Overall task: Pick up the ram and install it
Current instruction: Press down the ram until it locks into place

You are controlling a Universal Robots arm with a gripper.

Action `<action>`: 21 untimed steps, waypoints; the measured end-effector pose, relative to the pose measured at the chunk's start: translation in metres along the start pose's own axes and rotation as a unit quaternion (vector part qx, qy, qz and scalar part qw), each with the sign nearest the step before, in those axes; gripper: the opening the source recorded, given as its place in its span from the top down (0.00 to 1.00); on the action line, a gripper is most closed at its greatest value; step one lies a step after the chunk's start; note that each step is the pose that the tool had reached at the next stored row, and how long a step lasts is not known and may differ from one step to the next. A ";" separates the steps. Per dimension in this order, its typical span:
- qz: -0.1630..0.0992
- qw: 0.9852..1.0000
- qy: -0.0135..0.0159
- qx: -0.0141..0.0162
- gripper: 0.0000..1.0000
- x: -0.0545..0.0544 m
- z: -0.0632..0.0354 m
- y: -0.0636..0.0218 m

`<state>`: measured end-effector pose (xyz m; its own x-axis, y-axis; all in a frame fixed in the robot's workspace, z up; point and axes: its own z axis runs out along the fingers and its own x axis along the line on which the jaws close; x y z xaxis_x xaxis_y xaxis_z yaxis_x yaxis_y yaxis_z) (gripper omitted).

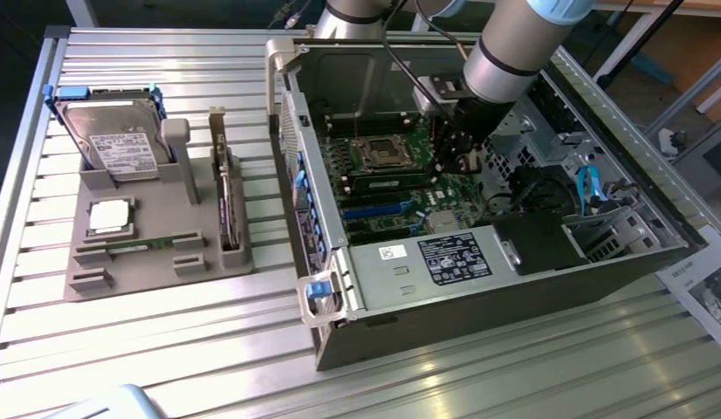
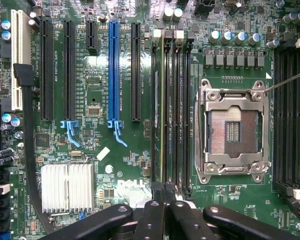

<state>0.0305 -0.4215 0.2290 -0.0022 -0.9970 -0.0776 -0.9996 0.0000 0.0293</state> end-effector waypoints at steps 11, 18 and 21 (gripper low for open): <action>0.000 1.000 0.000 0.000 0.90 -0.001 -0.0154 0.0009; -0.001 1.000 0.000 0.007 0.90 -0.001 -0.0146 0.0297; -0.001 1.000 0.000 0.011 0.90 -0.001 -0.0142 0.0423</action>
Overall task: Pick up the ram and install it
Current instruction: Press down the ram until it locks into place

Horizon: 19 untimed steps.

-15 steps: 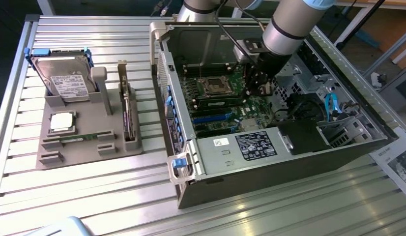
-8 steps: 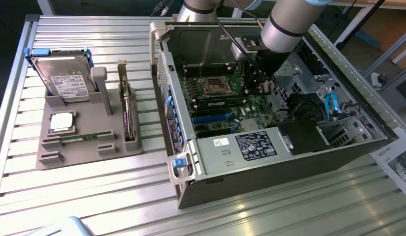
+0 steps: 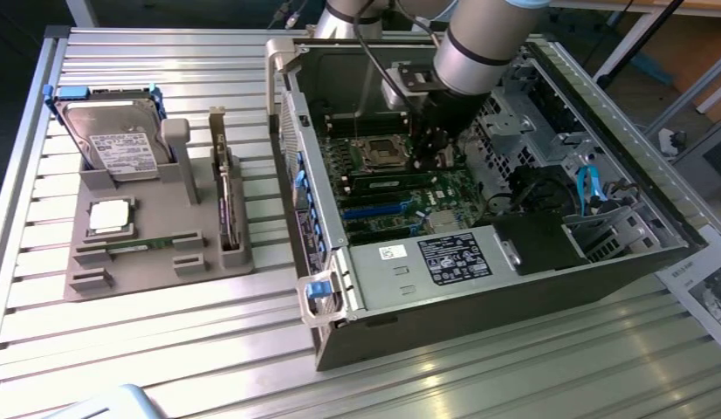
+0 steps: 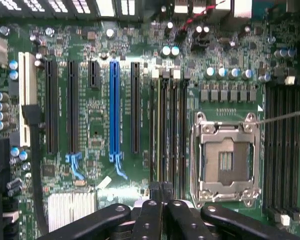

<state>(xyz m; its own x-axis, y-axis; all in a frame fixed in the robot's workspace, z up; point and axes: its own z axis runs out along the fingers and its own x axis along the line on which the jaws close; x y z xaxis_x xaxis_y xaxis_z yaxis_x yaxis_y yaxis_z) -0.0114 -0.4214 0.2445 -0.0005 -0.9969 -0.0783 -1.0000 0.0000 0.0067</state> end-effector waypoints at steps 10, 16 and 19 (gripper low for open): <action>-0.001 1.000 0.000 0.010 0.90 0.000 0.0002 0.0292; -0.001 1.000 0.000 0.010 0.90 0.000 0.0033 0.0292; -0.001 1.000 0.000 0.010 0.90 0.000 0.0034 0.0292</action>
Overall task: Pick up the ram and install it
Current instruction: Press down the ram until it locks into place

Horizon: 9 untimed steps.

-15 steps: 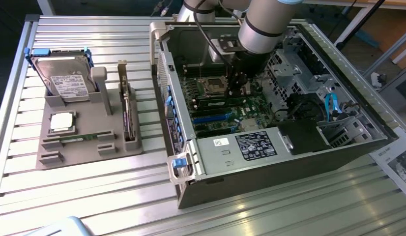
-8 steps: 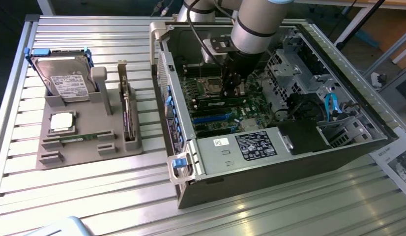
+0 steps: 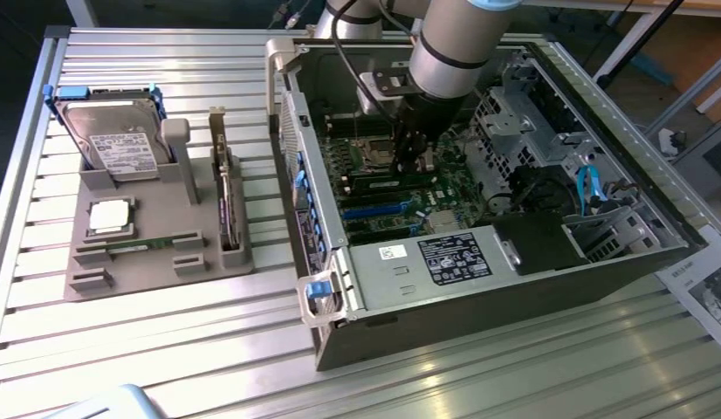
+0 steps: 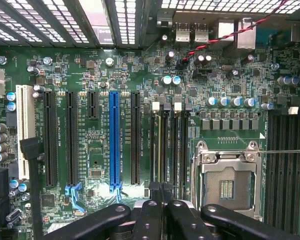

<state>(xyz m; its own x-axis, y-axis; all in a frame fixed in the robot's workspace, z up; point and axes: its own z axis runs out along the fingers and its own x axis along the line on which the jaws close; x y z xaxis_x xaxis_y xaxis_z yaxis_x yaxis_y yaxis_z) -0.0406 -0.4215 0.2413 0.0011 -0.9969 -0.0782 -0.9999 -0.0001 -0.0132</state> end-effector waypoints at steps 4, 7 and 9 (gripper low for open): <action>0.000 1.000 0.000 0.000 0.90 0.000 0.0020 0.0000; 0.000 1.000 0.000 0.000 0.90 0.000 0.0021 0.0000; 0.000 1.000 0.000 0.000 0.90 0.000 0.0029 0.0000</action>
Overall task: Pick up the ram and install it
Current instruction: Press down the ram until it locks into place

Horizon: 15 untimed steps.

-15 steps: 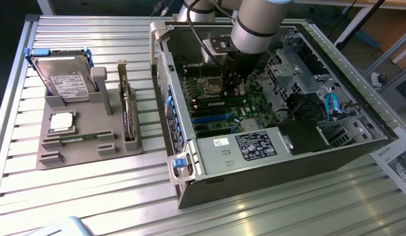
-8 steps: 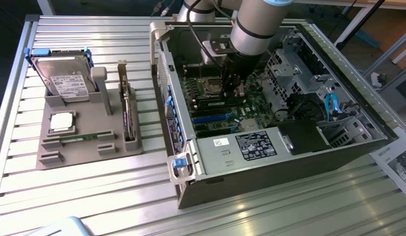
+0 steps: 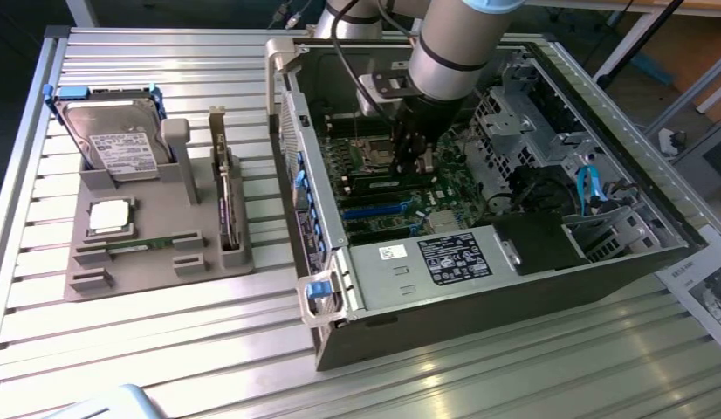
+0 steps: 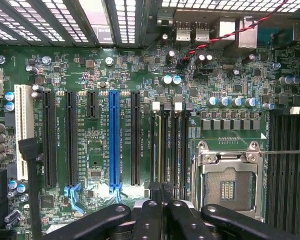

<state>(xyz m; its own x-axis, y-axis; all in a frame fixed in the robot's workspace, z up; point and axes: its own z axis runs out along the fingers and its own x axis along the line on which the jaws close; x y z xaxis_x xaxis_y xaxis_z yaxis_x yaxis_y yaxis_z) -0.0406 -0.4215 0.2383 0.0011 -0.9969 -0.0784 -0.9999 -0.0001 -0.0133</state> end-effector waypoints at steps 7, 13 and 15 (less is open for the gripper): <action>0.000 1.000 0.000 0.000 0.90 0.000 0.0006 0.0000; 0.000 1.000 0.000 0.000 0.90 0.000 0.0024 0.0000; 0.000 1.000 0.000 0.000 0.90 0.000 0.0025 0.0001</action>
<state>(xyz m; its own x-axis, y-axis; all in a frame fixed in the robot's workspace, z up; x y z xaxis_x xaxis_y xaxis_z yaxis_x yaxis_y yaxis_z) -0.0406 -0.4215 0.2358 0.0010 -0.9969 -0.0782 -0.9999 0.0000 -0.0132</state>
